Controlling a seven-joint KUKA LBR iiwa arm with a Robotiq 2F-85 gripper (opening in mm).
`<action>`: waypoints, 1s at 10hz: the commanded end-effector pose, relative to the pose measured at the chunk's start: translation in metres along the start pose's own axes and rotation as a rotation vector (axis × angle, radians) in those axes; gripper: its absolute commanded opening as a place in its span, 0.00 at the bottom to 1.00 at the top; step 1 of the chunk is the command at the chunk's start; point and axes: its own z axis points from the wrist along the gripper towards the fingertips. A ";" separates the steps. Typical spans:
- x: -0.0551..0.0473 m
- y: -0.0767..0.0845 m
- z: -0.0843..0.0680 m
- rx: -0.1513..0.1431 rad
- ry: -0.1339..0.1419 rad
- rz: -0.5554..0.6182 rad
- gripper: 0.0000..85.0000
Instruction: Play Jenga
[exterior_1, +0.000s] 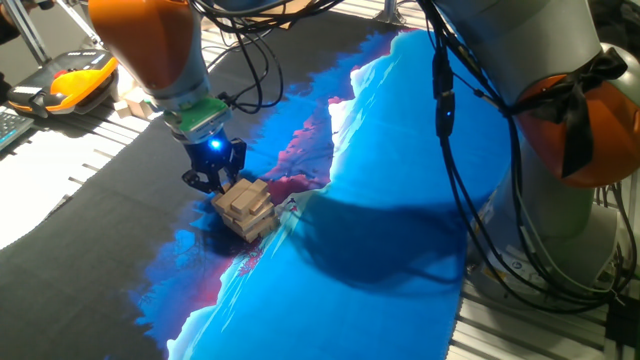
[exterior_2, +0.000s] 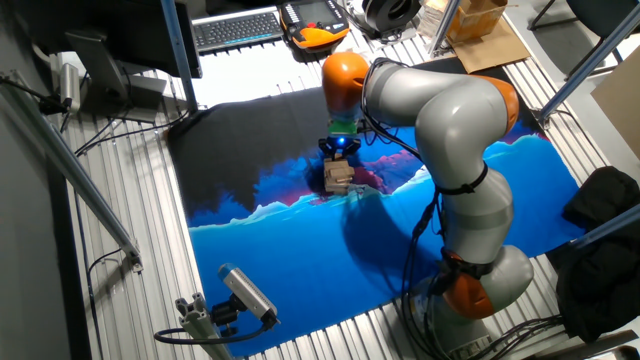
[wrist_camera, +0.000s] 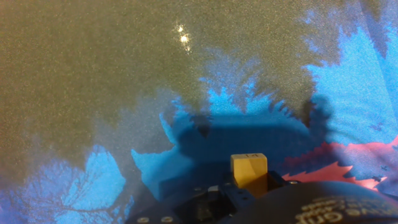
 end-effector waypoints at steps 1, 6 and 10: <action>0.000 0.000 0.000 0.000 0.000 0.001 0.20; -0.002 0.001 0.001 0.000 0.000 0.001 0.20; -0.002 0.001 0.001 -0.002 -0.001 0.001 0.20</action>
